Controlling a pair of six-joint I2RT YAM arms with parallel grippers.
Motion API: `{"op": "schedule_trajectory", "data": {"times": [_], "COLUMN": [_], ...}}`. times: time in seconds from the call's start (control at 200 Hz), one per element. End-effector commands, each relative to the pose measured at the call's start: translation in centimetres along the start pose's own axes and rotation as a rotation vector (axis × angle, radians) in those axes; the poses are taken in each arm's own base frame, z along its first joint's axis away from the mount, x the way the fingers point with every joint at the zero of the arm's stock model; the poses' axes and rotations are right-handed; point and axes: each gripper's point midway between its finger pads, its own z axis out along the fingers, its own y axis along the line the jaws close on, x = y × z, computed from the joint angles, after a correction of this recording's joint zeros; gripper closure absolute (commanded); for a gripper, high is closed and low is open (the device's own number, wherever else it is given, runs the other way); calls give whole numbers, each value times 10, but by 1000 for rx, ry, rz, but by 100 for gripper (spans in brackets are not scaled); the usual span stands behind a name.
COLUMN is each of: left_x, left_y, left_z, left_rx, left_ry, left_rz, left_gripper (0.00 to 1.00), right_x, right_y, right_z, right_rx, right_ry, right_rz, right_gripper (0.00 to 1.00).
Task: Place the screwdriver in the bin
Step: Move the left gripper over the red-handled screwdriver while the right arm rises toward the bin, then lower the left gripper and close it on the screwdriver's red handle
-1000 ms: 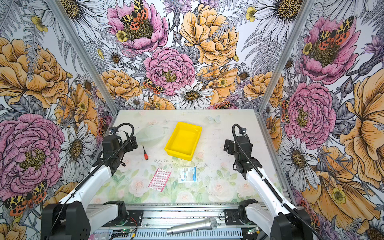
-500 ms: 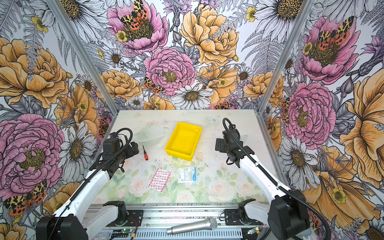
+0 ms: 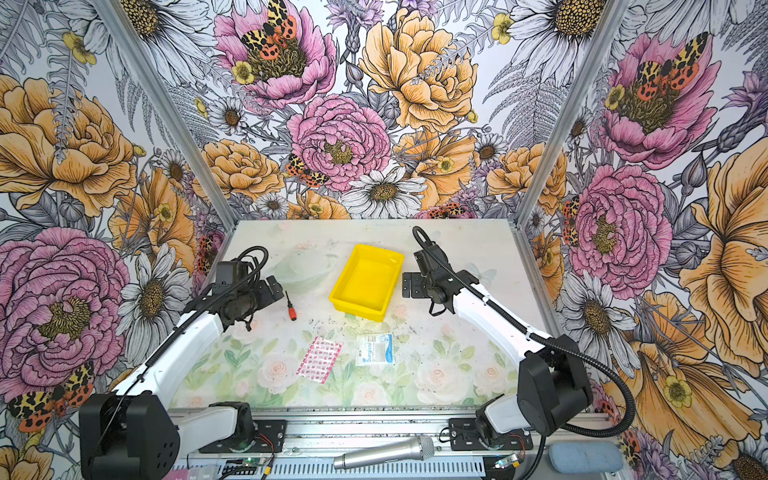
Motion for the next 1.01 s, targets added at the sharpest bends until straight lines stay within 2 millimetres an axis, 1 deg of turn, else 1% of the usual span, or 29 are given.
{"op": "schedule_trajectory", "data": {"times": [0.0,0.095,0.145,0.24,0.36,0.42,0.5,0.56,0.736,0.786,1.001], "left_x": [2,7,9,10,18,23,28,31,44,47,53], "left_y": [-19,-23,-24,-28,-23,-22,-19,-18,-14,-13,-12], "left_z": [5,21,30,42,56,62,70,73,85,87,98], "left_rx": [32,19,10,1,-38,-46,-75,-93,-140,-151,-183], "left_ry": [54,111,135,178,221,241,253,260,288,293,310], "left_rz": [-8,3,4,15,20,16,30,36,61,67,85], "left_gripper": [1,1,1,1,2,3,6,11,14,16,33], "right_x": [-15,-19,-19,-24,-31,-34,-36,-37,-43,-43,-38], "right_y": [28,43,50,60,80,85,91,94,118,122,126], "right_z": [-5,-3,2,6,8,8,11,15,15,16,26], "right_rx": [-76,-88,-80,-93,-120,-123,-127,-133,-228,-247,-265], "right_ry": [-20,-29,-27,-26,-33,-41,-43,-38,-54,-55,-31], "right_rz": [-59,-120,-153,-145,-178,-192,-213,-224,-268,-276,-277], "right_gripper": [1,1,1,1,1,1,0,1,0,0,1]}}
